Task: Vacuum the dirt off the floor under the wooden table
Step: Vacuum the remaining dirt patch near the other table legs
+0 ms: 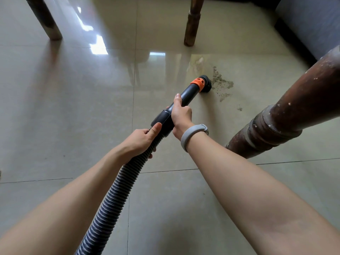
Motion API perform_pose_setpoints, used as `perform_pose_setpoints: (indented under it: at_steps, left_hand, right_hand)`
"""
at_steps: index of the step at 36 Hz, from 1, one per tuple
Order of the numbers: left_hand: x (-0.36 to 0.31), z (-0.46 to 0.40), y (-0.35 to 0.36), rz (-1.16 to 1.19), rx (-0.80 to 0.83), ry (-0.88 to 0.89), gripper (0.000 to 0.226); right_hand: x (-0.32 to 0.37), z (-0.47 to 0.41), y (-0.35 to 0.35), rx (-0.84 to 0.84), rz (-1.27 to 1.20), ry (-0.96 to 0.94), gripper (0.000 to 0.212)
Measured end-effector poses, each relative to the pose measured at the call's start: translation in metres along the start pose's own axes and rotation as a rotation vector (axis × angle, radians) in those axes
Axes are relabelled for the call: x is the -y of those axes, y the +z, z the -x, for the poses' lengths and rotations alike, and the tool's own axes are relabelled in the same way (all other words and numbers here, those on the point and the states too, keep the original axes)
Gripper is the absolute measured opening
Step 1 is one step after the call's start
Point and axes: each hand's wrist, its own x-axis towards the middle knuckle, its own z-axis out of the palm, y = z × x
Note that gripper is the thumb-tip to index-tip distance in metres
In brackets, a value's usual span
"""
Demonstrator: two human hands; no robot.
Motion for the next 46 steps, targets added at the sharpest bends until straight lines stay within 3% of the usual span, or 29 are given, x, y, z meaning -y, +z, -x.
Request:
perform_pose_setpoints:
  at_steps: [7, 25, 40, 46]
  left_hand:
    - [-0.007, -0.008, 0.013, -0.027, 0.015, 0.013, 0.055]
    - [-0.02, -0.025, 0.029, 0.109, -0.012, -0.03, 0.056]
    - [-0.018, -0.032, 0.027, 0.163, 0.064, -0.074, 0.053]
    - [-0.02, -0.025, 0.024, 0.106, 0.022, -0.047, 0.049]
  right_hand:
    - [0.004, -0.007, -0.014, -0.065, 0.017, -0.006, 0.051]
    - [0.028, -0.034, -0.017, 0.052, 0.169, -0.025, 0.058]
    - [0.045, -0.046, -0.016, -0.023, 0.158, -0.014, 0.056]
    - [0.047, -0.035, -0.016, -0.038, 0.153, -0.001, 0.058]
